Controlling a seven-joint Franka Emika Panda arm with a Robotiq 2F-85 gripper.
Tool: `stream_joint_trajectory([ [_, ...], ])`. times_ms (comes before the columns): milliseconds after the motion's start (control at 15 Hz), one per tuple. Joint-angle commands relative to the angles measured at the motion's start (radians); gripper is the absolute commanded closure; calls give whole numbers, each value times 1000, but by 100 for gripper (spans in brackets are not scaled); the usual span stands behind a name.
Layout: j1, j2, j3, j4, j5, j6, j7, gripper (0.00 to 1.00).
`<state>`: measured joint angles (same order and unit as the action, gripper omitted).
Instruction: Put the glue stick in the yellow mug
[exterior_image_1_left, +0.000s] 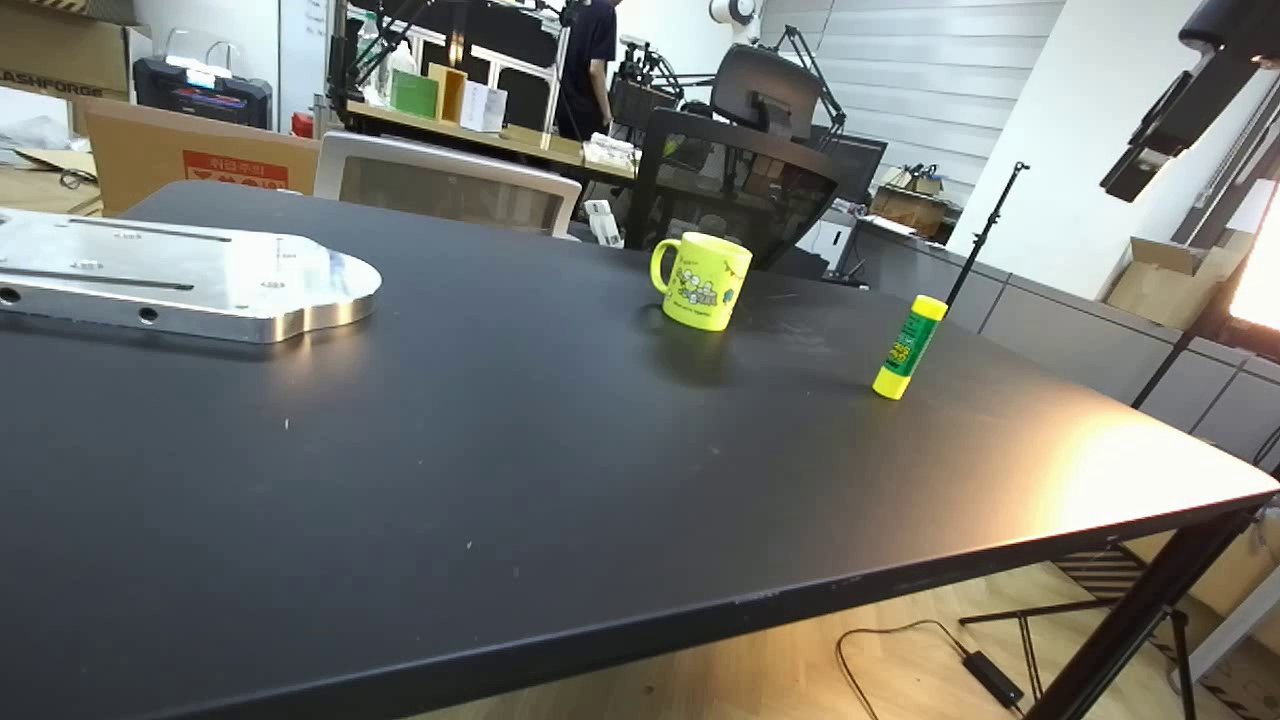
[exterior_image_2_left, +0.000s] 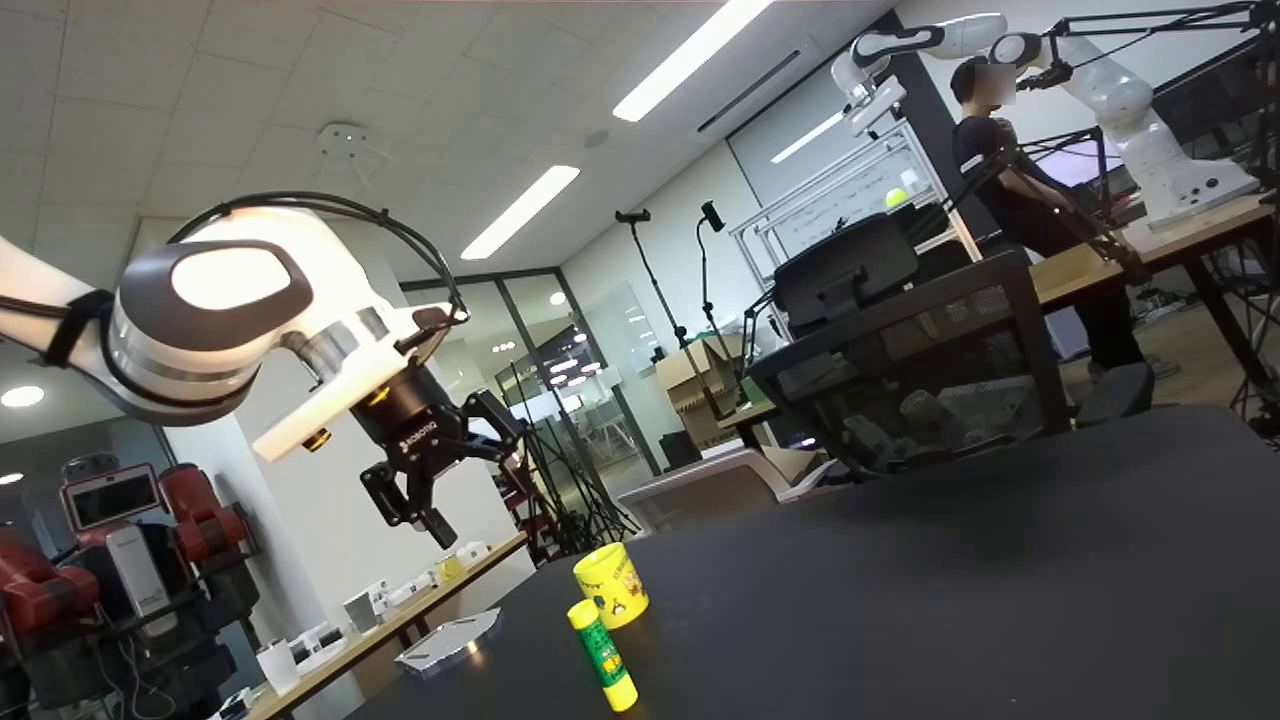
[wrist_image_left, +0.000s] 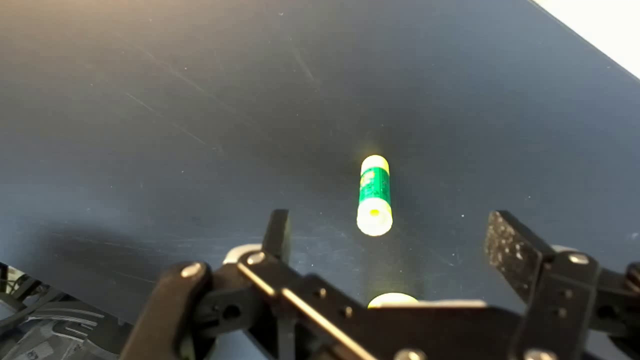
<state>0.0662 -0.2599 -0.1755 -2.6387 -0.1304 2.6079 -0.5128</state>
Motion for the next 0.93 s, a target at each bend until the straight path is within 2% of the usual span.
stream_joint_trajectory([
  [0,-12,85,19,99,20,33,-2,0],
  [267,-5,160,44,168,43,30,-15,0],
  [533,0,254,88,143,113,117,-58,0],
  [667,-14,316,117,149,92,185,-43,0],
  [800,-31,371,129,169,24,204,25,0],
  [867,-38,323,145,137,60,189,-18,0],
])
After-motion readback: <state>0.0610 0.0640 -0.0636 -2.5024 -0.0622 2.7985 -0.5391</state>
